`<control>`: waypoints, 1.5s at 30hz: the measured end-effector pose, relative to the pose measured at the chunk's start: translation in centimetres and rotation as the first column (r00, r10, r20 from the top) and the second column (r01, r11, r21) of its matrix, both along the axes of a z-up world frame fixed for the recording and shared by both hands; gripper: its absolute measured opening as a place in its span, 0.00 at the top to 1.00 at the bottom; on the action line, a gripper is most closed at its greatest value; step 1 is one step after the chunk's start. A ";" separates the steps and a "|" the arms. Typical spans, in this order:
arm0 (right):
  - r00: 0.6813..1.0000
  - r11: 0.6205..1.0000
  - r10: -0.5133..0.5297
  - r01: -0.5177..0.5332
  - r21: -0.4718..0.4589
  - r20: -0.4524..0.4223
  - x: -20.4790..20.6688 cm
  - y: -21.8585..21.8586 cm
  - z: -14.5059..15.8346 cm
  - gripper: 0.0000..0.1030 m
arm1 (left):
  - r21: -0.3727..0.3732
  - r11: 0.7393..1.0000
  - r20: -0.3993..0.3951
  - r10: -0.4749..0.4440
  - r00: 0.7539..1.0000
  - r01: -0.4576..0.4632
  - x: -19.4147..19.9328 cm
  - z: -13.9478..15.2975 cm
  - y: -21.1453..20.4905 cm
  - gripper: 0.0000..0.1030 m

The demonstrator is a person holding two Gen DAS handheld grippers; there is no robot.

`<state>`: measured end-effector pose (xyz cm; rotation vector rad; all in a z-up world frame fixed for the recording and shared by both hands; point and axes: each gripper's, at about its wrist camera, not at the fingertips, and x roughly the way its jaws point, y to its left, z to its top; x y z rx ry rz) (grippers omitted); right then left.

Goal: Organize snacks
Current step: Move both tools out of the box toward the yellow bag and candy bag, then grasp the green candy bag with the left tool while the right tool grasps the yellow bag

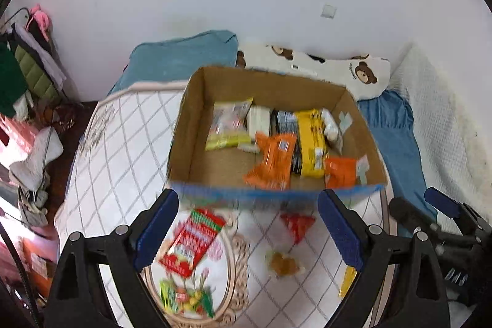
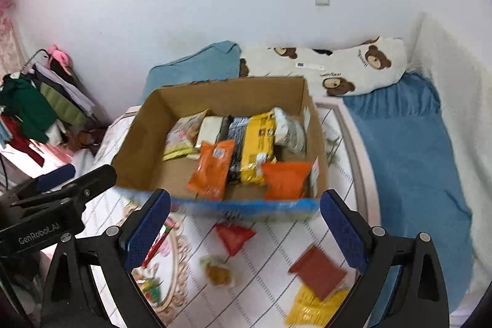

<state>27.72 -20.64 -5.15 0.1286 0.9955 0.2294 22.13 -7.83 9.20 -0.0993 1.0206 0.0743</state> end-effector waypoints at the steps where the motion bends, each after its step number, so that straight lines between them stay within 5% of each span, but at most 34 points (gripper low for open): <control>1: 1.000 1.000 -0.008 0.008 0.011 -0.010 -0.6 -0.3 -0.4 0.05 | -0.001 1.000 -0.011 0.003 1.000 -0.003 -0.7 -0.5 0.2 0.10; 4: 0.996 0.998 -0.033 0.037 0.052 -0.084 -2.6 -2.1 -3.0 0.33 | 0.003 1.000 -0.075 0.018 0.997 -0.017 -2.8 -3.4 1.1 0.10; 9: 0.956 0.974 -0.160 0.193 0.115 -0.247 -6.0 -7.5 -9.3 0.33 | 0.002 0.998 -0.228 0.060 0.972 -0.061 -6.1 -9.7 2.6 0.10; 14: 0.865 0.910 -0.326 0.396 0.121 -0.381 -8.1 -13.6 -16.8 0.32 | 0.022 0.995 -0.323 0.096 0.942 -0.094 -8.4 -14.2 3.3 0.10; 19: 0.844 0.903 -0.316 0.407 0.135 -0.433 -8.9 -14.0 -21.3 0.34 | 0.033 0.994 -0.382 0.107 0.918 -0.102 -9.7 -16.3 3.5 0.10; 26: 0.875 0.946 -0.026 0.178 0.271 -0.483 -12.7 -5.6 -20.0 0.33 | 0.048 0.990 -0.382 0.141 0.913 -0.133 -11.4 -15.4 5.5 0.10; 31: 0.938 0.995 0.071 -0.043 0.092 -0.338 -12.2 -2.9 -17.3 0.19 | 0.041 0.982 -0.406 0.187 0.894 -0.187 -13.1 -15.7 8.0 0.10; 34: 0.917 0.969 0.229 -0.246 -0.011 -0.326 -11.5 0.8 -17.7 0.19 | 0.058 0.980 -0.435 0.197 0.878 -0.191 -14.1 -16.7 8.7 0.10; 38: 0.826 0.854 0.414 -0.498 -0.151 -0.382 -11.8 6.0 -19.5 0.19 | 0.075 0.981 -0.465 0.192 0.864 -0.177 -14.5 -18.1 8.4 0.10; 41: 0.776 0.817 0.453 -0.559 -0.145 -0.440 -11.8 7.8 -21.4 0.19 | 0.123 0.990 -0.466 0.120 0.876 -0.070 -13.6 -19.1 6.9 0.10; 45: 0.798 0.854 0.390 -0.500 -0.143 -0.459 -10.9 7.5 -22.4 0.27 | 0.230 0.955 -0.497 -0.049 0.866 0.186 -12.6 -20.3 3.9 0.10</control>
